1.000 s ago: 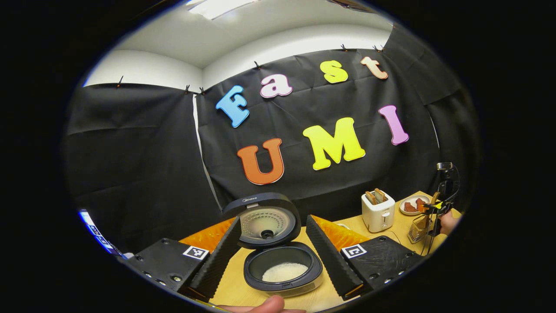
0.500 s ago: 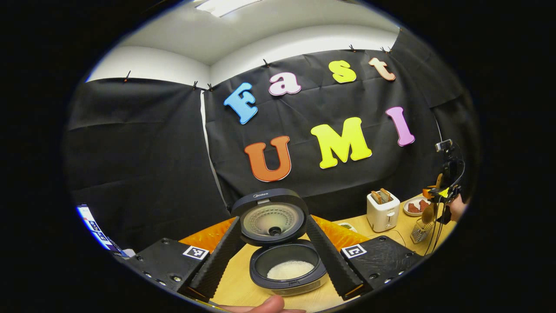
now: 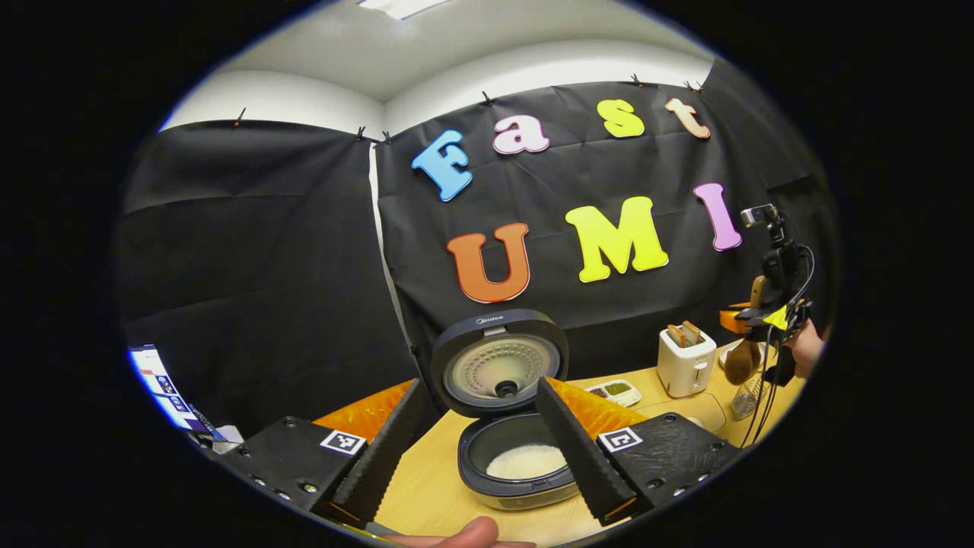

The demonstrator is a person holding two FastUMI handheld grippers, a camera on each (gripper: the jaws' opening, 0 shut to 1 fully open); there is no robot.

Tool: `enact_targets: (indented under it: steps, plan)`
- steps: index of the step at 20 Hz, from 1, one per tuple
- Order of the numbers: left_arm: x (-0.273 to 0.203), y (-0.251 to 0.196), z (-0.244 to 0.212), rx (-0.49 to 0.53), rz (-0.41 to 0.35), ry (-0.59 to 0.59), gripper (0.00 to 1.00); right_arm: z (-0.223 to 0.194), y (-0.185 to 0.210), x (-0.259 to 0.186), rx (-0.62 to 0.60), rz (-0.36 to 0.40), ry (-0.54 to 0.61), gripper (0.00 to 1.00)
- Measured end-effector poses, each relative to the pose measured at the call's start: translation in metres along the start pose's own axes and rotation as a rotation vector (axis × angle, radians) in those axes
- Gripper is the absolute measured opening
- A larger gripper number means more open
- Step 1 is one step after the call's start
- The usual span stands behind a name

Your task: Close the left gripper, press the button to open the rice cooker; take a wooden spoon from the chopstick holder with the right hand, scoop a spoonful of rice and pour it into the rice cooker, then put the wooden spoon back into the chopstick holder.

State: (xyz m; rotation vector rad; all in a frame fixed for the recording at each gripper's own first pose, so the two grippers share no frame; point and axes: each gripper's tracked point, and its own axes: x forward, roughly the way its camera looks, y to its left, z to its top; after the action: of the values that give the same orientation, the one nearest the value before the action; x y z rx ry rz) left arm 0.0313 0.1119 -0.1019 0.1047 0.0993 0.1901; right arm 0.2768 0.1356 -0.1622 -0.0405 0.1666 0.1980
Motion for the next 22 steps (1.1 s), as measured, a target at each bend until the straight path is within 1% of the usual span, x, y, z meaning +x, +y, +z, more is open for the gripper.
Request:
enact_targets:
  steps: [2, 6, 11, 15, 16, 17, 19, 20, 22]
  plan:
    - [0.001, 0.004, 0.002, 0.002, 0.005, -0.007, 0.95, -0.014, 0.023, 0.006, 0.017, 0.017, 0.013, 0.23]
    - [0.000, 0.014, -0.003, 0.006, 0.010, 0.001, 0.95, -0.058, 0.055, 0.024, 0.026, 0.024, 0.073, 0.23]
    - [0.001, 0.025, -0.012, 0.016, 0.030, 0.014, 0.95, -0.093, 0.064, 0.040, -0.028, -0.010, 0.125, 0.22]
    - [0.003, 0.029, -0.019, 0.026, 0.036, 0.033, 0.95, -0.118, 0.063, 0.046, -0.067, -0.046, 0.167, 0.22]
    - [0.003, 0.028, -0.019, 0.025, 0.035, 0.033, 0.95, -0.113, 0.066, 0.046, -0.075, -0.037, 0.166, 0.22]
    - [0.002, 0.029, -0.020, 0.024, 0.036, 0.035, 0.95, -0.118, 0.068, 0.050, -0.088, -0.039, 0.163, 0.22]
    - [0.001, 0.028, -0.019, 0.024, 0.034, 0.036, 0.95, -0.126, 0.067, 0.049, -0.132, -0.055, 0.216, 0.22]
    - [0.001, 0.028, -0.018, 0.023, 0.035, 0.036, 0.95, -0.131, 0.068, 0.047, -0.132, -0.055, 0.239, 0.22]
    - [0.001, 0.029, -0.016, 0.019, 0.040, 0.030, 0.95, -0.144, 0.072, 0.042, -0.097, -0.046, 0.266, 0.23]
